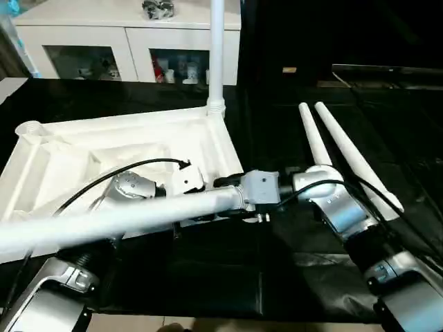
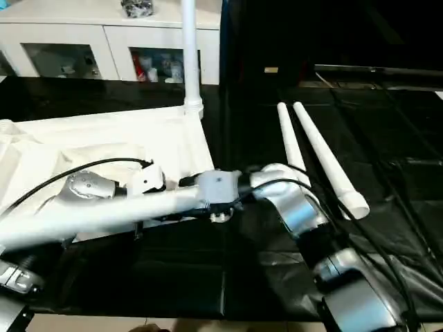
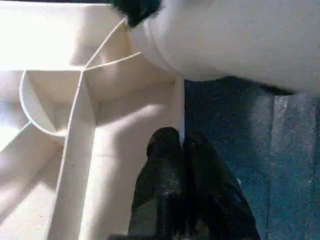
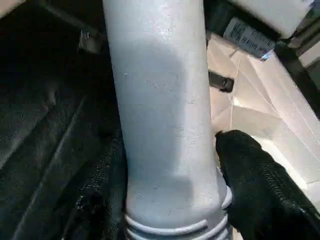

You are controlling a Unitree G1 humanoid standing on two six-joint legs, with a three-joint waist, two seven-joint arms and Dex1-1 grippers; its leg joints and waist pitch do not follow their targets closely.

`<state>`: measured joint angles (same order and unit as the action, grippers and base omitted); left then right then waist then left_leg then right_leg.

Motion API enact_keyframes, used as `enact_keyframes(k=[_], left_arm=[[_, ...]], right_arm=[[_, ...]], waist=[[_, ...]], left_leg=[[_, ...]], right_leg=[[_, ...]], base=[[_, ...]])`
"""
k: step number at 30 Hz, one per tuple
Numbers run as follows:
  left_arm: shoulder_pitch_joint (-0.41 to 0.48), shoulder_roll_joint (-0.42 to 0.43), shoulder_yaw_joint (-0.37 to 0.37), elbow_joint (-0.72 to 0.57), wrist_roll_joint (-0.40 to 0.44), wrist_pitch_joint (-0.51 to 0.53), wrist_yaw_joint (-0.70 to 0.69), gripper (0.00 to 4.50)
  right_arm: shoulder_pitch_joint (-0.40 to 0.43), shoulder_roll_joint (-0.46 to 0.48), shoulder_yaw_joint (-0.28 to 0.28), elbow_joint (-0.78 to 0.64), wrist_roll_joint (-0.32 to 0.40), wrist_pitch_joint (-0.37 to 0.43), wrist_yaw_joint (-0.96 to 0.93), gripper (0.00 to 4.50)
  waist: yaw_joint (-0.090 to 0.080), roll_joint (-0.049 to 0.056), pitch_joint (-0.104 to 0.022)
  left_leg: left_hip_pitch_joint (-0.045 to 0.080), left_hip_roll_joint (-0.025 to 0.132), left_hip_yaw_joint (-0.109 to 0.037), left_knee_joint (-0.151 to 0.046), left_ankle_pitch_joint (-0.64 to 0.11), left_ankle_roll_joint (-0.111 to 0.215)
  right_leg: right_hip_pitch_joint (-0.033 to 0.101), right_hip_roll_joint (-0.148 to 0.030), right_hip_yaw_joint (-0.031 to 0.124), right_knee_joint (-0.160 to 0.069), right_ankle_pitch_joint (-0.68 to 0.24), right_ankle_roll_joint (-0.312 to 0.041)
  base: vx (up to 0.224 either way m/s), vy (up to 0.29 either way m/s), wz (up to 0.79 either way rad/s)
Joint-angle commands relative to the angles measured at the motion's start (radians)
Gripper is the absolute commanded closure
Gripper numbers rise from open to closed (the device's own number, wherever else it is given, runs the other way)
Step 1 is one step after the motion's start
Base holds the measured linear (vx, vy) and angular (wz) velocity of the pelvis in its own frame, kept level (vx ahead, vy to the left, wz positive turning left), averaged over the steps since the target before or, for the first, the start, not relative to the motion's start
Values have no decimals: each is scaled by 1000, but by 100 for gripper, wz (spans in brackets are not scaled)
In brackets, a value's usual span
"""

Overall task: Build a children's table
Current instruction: Insert table leg to table base

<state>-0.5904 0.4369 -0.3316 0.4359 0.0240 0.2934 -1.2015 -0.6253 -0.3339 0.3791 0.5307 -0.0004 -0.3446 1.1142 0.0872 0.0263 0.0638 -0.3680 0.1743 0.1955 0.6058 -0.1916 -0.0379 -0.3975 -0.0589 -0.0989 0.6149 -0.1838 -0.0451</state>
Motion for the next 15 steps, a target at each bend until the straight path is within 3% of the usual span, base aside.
enact_keyframes(k=[1,4,8,9,11,15], left_arm=[[-25,2,1,9,6,-24,4,450],[-30,0,4,23,6,-36,4,450],[-45,-4,5,66,8,-72,9,450],[-50,-4,3,85,11,-88,11,450],[-59,-6,3,109,15,-107,15,450],[-69,-5,1,138,21,-137,18,450]], right_arm=[[0,0,-35,-42,38,-5,-3,204],[12,2,-50,-66,59,-9,-8,205],[31,41,-130,-131,145,53,-69,205],[33,59,-172,-144,185,116,-119,205],[46,74,-212,-165,236,201,-157,205],[73,84,-251,-178,269,279,-213,205]], waist=[[-4,17,-79],[-2,17,-80],[-1,19,-80],[-1,24,-79],[0,24,-80],[1,28,-81]], left_leg=[[12,65,-39,-63,-194,64],[13,65,-39,-62,-191,62],[14,66,-41,-65,-195,60],[15,66,-41,-65,-198,58],[19,67,-41,-67,-208,50],[15,64,-41,-66,-204,35]], right_leg=[[63,-98,67,-78,-162,-214],[62,-99,68,-78,-176,-206],[59,-98,67,-81,-190,-198],[57,-98,68,-82,-194,-198],[56,-97,68,-84,-206,-195],[58,-101,67,-83,-207,-185]], base=[[0,0,0],[0,0,0],[0,0,0],[0,0,0],[0,0,0],[0,0,0]])
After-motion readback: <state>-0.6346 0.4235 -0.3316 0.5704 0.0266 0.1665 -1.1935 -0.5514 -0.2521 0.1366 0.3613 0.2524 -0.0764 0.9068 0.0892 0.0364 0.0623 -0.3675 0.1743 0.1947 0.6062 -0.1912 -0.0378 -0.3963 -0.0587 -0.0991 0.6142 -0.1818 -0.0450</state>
